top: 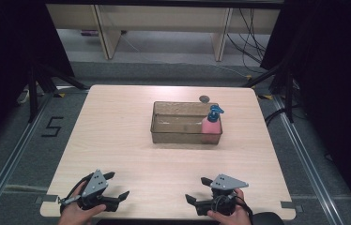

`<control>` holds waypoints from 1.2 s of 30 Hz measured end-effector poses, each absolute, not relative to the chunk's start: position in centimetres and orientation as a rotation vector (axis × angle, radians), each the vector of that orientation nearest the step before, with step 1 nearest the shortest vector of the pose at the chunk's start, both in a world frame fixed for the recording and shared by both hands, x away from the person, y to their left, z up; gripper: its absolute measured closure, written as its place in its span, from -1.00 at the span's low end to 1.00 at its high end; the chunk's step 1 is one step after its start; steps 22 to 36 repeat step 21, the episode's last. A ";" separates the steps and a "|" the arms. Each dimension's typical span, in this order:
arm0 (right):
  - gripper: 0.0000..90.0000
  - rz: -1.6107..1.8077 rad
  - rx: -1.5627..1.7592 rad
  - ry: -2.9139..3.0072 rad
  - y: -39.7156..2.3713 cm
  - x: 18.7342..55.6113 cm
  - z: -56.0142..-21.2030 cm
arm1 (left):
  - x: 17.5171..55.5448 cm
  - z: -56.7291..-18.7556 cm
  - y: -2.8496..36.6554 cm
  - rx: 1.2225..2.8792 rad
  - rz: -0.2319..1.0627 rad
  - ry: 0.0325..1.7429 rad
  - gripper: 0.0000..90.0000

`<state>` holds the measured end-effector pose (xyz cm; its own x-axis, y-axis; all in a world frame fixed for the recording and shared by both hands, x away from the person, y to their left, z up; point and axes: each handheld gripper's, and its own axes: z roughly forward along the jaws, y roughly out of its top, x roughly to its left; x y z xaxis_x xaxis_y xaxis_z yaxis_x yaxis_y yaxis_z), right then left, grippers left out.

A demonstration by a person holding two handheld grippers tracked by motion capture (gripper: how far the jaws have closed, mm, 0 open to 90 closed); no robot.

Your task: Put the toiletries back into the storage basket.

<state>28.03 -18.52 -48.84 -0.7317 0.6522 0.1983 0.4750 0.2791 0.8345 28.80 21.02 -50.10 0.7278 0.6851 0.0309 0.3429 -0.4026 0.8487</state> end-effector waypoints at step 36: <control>-0.65 1.436 1.059 2.367 -18.5 28.1 -49.0 | 28.8 -50.1 21.0 2.027 0.474 0.784 -0.67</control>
